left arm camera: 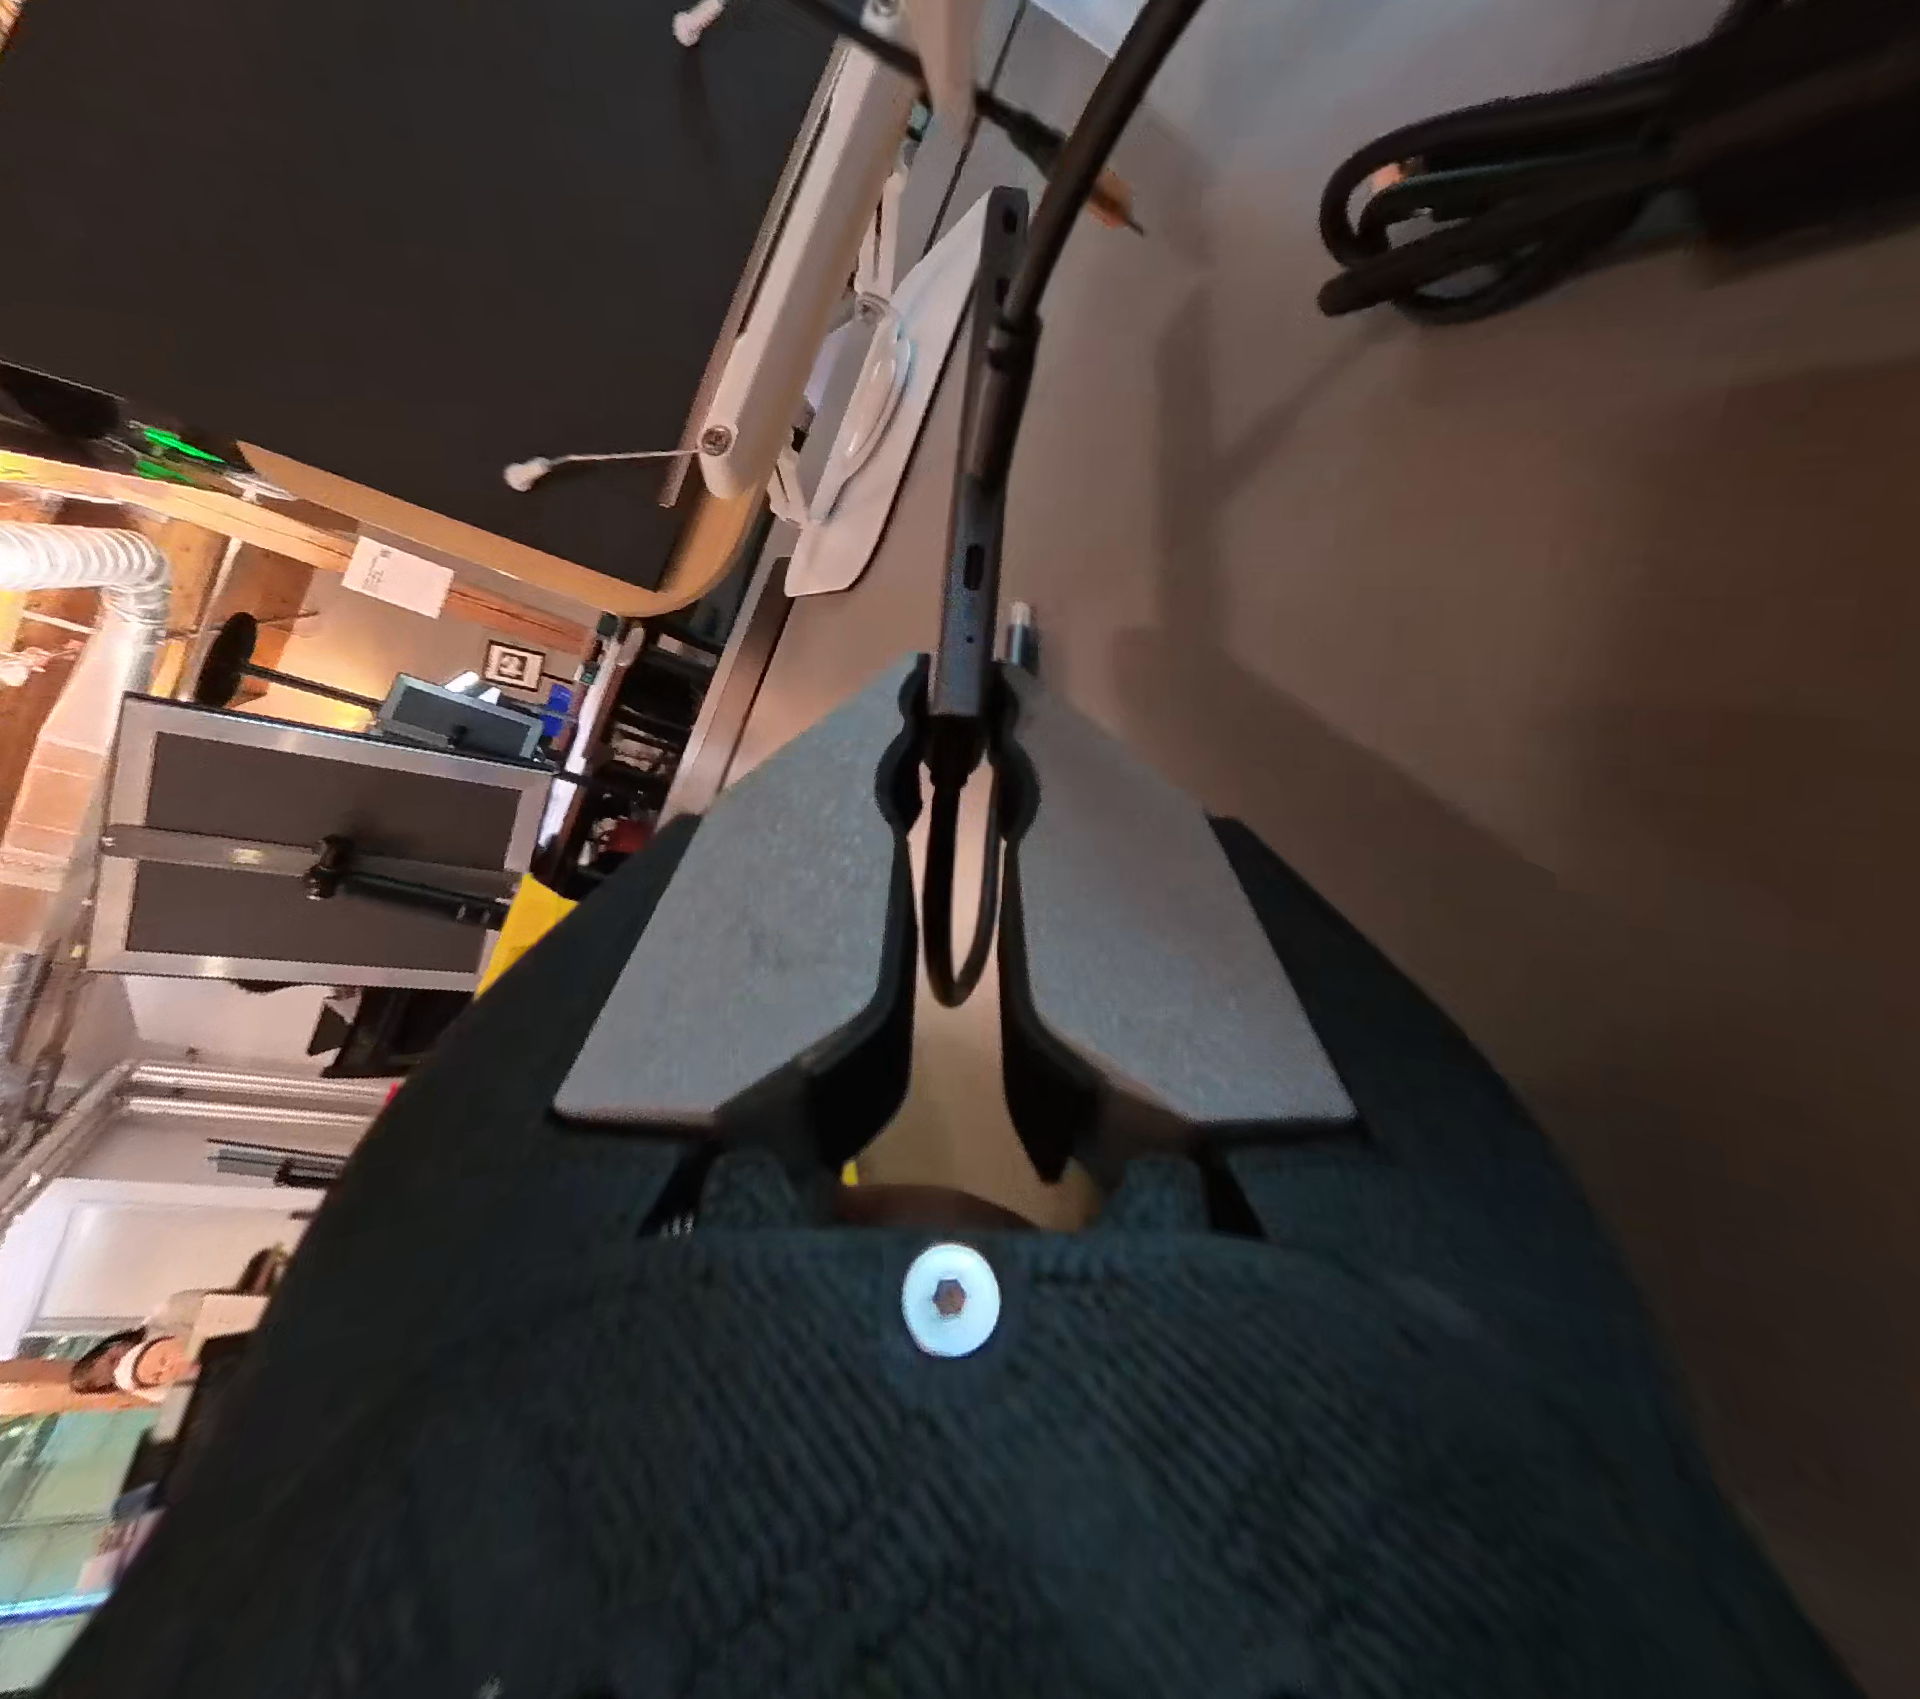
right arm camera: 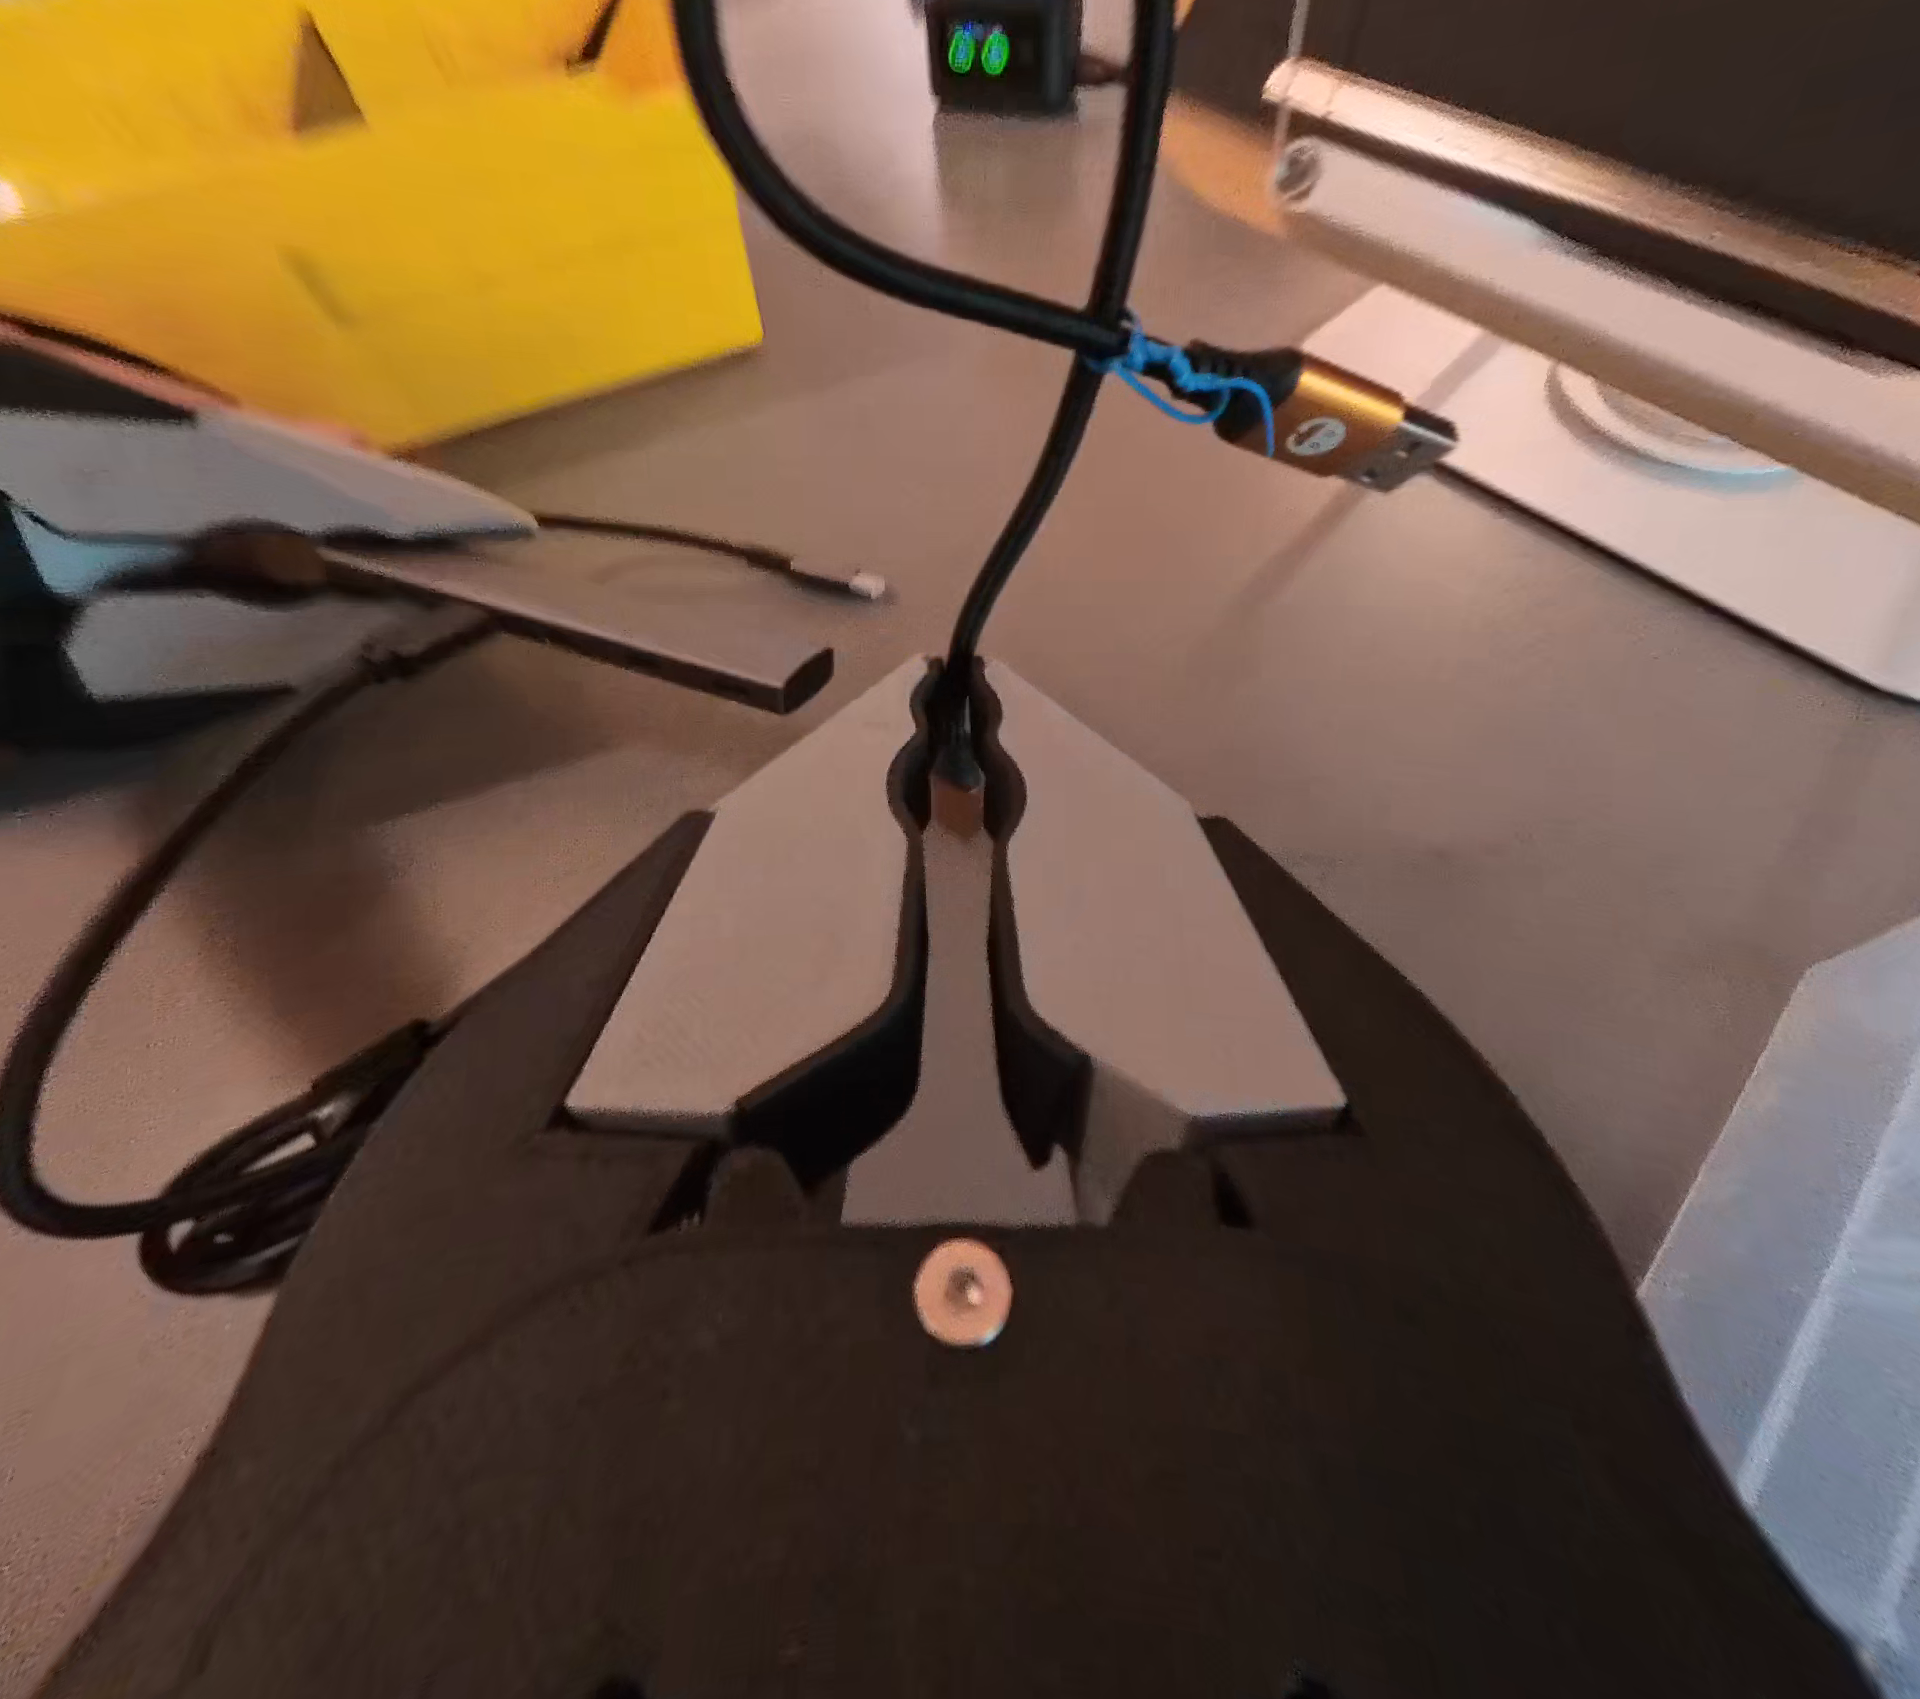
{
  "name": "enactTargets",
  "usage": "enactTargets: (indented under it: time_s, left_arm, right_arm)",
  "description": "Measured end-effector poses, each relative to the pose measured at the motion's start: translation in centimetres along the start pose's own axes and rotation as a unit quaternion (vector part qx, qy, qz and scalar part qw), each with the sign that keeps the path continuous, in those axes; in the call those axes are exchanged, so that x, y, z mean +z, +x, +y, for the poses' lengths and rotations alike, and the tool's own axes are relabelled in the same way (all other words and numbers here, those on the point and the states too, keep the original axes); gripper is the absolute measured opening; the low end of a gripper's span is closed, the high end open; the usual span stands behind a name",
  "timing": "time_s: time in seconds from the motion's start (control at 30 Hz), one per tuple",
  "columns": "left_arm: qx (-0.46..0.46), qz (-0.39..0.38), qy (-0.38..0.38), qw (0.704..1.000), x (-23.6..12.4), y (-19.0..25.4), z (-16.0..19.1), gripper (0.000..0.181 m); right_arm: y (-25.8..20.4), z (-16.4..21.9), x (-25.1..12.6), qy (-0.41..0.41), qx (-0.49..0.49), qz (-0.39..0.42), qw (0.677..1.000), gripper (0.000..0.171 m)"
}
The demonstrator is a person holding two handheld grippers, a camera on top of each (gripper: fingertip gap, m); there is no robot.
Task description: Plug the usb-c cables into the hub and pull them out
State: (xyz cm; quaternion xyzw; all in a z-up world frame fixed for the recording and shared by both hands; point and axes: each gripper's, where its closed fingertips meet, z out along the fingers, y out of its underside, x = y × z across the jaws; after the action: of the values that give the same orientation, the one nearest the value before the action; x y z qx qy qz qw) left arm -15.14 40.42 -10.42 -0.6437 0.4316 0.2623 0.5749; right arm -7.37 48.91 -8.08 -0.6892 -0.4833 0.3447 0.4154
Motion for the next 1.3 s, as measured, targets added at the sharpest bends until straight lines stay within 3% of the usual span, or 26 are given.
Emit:
enactTargets:
  time_s: [0.2, 0.3, 0.37, 0.5, 0.67, 0.73, 0.83, 0.97, 1.3]
  left_arm:
    - [-0.032, -0.006, 0.013, 0.999, -0.1, -0.5, 0.0, 0.007]
    - [-0.047, -0.013, 0.02, 0.999, -0.4, -1.0, 0.0, 0.007]
    - [-0.054, -0.013, 0.024, 0.998, -0.5, -1.1, -0.1, 0.007]
    - [-0.057, -0.001, 0.033, 0.998, -0.6, -0.7, -0.5, 0.007]
    - [-0.079, 0.024, 0.085, 0.993, -1.6, -0.4, -2.0, 0.007]
    - [-0.085, 0.057, 0.135, 0.986, -2.7, 0.4, -3.6, 0.007]
    - [-0.118, 0.093, 0.172, 0.974, -3.8, 0.8, -4.5, 0.007]
    - [-0.156, 0.127, 0.205, 0.958, -4.6, 1.1, -5.3, 0.007]
    - [-0.107, 0.124, 0.2, 0.966, -4.5, 2.2, -5.7, 0.009]
  right_arm:
    - [-0.7, 0.8, 1.2, -0.041, -0.081, 0.028, 0.995, 0.033]
    - [-1.6, -1.2, 0.2, 0.019, -0.103, 0.014, 0.994, 0.033]
    - [-3.0, -3.0, -0.9, 0.075, -0.129, -0.013, 0.989, 0.042]
    - [-7.6, -3.4, -2.1, 0.109, -0.198, -0.116, 0.967, 0.04]
    - [-9.2, 0.0, 0.0, 0.027, -0.33, -0.098, 0.939, 0.035]
    - [-10.2, 0.7, 0.3, 0.018, -0.372, -0.102, 0.922, 0.015]
    - [-11.4, 1.0, -0.1, 0.029, -0.428, -0.109, 0.897, 0.011]
    - [-12.1, 1.2, -0.5, 0.038, -0.425, -0.141, 0.893, 0.01]
    - [-13.4, 2.1, 0.0, 0.023, -0.409, -0.18, 0.894, 0.01]
